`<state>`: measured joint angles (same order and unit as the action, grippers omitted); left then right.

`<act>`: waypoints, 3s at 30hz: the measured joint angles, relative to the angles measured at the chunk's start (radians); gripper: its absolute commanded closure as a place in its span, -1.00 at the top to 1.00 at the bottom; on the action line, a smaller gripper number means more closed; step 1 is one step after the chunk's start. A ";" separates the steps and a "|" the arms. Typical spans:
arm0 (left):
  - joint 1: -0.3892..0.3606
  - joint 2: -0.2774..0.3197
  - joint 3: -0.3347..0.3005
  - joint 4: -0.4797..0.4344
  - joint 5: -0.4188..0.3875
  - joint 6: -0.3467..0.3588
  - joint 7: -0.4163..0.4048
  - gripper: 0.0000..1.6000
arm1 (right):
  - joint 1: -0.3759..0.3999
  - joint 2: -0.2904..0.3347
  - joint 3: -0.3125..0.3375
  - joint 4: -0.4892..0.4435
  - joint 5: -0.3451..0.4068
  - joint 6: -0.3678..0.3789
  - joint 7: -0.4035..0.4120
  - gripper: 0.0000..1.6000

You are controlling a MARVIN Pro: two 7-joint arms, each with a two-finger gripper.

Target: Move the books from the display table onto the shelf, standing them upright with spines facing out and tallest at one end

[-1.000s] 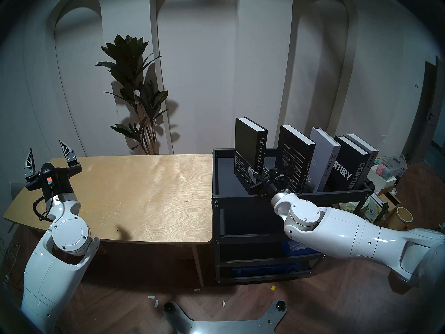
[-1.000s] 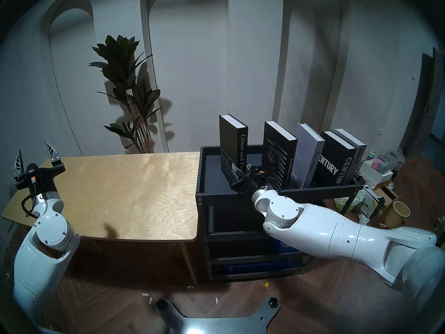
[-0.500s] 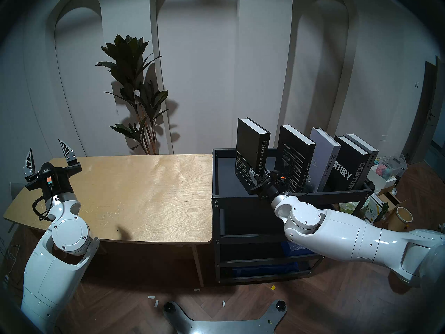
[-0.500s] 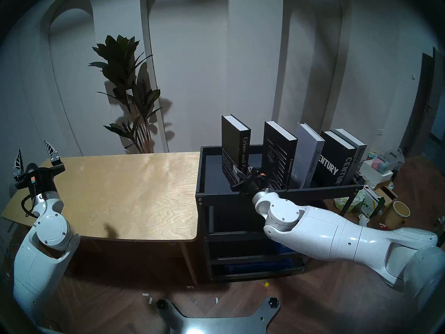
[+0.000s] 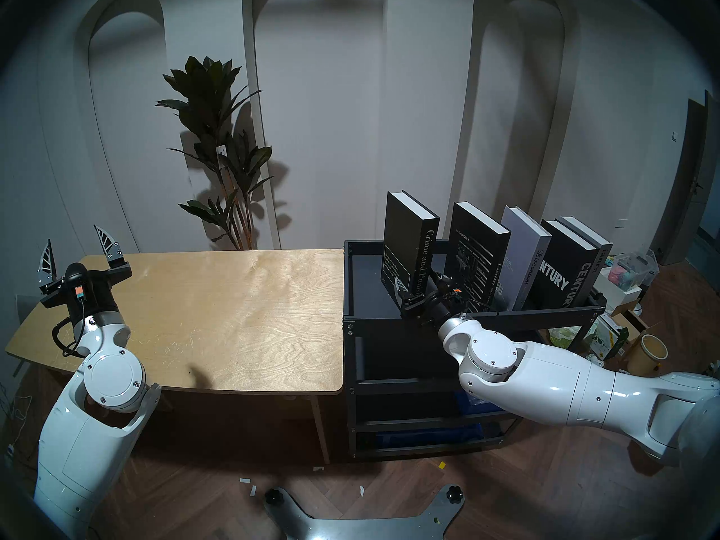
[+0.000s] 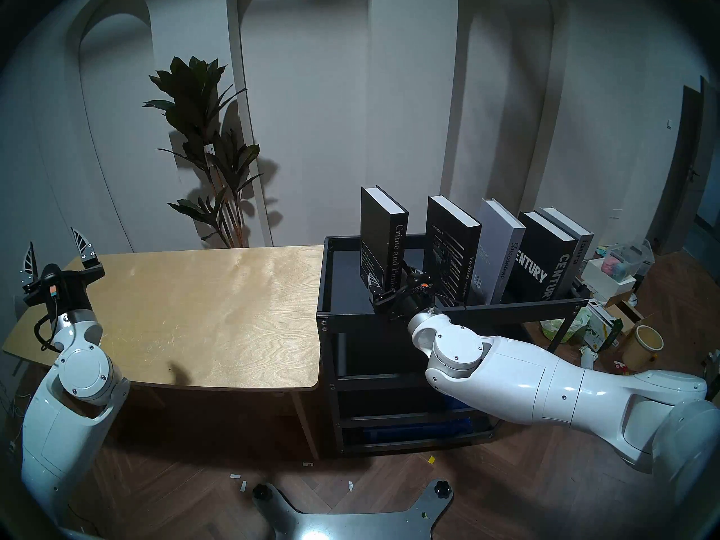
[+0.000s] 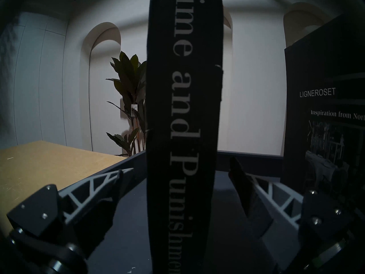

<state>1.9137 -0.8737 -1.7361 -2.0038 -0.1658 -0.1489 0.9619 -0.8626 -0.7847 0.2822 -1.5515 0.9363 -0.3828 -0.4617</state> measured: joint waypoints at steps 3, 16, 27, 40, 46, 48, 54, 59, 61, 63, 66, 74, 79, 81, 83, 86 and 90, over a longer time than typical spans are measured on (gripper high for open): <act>0.000 0.000 0.000 0.000 0.000 0.000 0.000 1.00 | 0.001 0.001 0.002 -0.008 -0.003 0.000 -0.009 1.00; 0.000 0.000 0.000 0.001 0.000 -0.001 0.000 1.00 | 0.022 0.088 0.069 -0.169 -0.030 -0.030 -0.089 1.00; -0.001 0.000 0.000 0.001 0.000 -0.001 0.000 1.00 | 0.027 0.196 0.127 -0.337 -0.060 -0.074 -0.171 1.00; -0.001 0.000 0.000 0.001 0.000 -0.001 0.001 1.00 | 0.035 0.274 0.177 -0.536 -0.042 -0.096 -0.239 1.00; -0.001 0.000 0.000 0.001 0.000 -0.001 0.001 1.00 | 0.022 0.297 0.194 -0.617 -0.001 -0.167 -0.259 1.00; -0.001 0.000 0.000 0.001 0.000 -0.001 0.001 1.00 | 0.011 0.307 0.192 -0.648 0.019 -0.185 -0.260 1.00; -0.001 0.000 0.000 0.002 -0.001 -0.002 0.001 1.00 | -0.044 0.361 0.137 -0.745 0.089 -0.202 -0.262 1.00; 0.003 -0.001 0.001 0.000 -0.003 -0.006 0.001 1.00 | -0.105 0.417 0.062 -0.814 0.116 -0.200 -0.259 1.00; 0.011 -0.006 0.001 -0.006 -0.006 -0.014 0.001 1.00 | -0.125 0.436 0.041 -0.834 0.121 -0.200 -0.259 1.00; 0.032 -0.020 0.001 -0.020 -0.017 -0.039 0.001 1.00 | -0.148 0.465 0.018 -0.854 0.120 -0.200 -0.259 1.00; 0.062 -0.038 0.013 -0.030 -0.031 -0.071 -0.008 1.00 | -0.163 0.497 -0.003 -0.865 0.111 -0.200 -0.256 1.00; 0.161 -0.081 0.133 0.033 -0.067 -0.160 -0.089 1.00 | -0.187 0.541 -0.060 -0.830 0.075 -0.187 -0.227 1.00; 0.223 -0.068 0.137 0.082 -0.096 -0.228 -0.154 1.00 | -0.191 0.519 -0.083 -0.760 0.050 -0.166 -0.200 1.00; 0.252 -0.054 0.121 0.096 -0.108 -0.262 -0.183 1.00 | -0.189 0.499 -0.091 -0.721 0.038 -0.156 -0.188 1.00; 0.281 -0.038 0.102 0.105 -0.120 -0.297 -0.214 1.00 | -0.186 0.473 -0.098 -0.681 0.029 -0.145 -0.174 1.00; 0.314 -0.018 0.078 0.111 -0.135 -0.339 -0.250 1.00 | -0.180 0.441 -0.111 -0.636 0.020 -0.131 -0.152 1.00; 0.337 -0.002 0.062 0.112 -0.152 -0.374 -0.285 1.00 | -0.172 0.403 -0.126 -0.599 0.011 -0.111 -0.128 1.00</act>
<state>2.2511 -0.8758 -1.6737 -1.8915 -0.3179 -0.5233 0.6772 -1.0347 -0.3818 0.1563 -2.1506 0.9469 -0.4943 -0.5893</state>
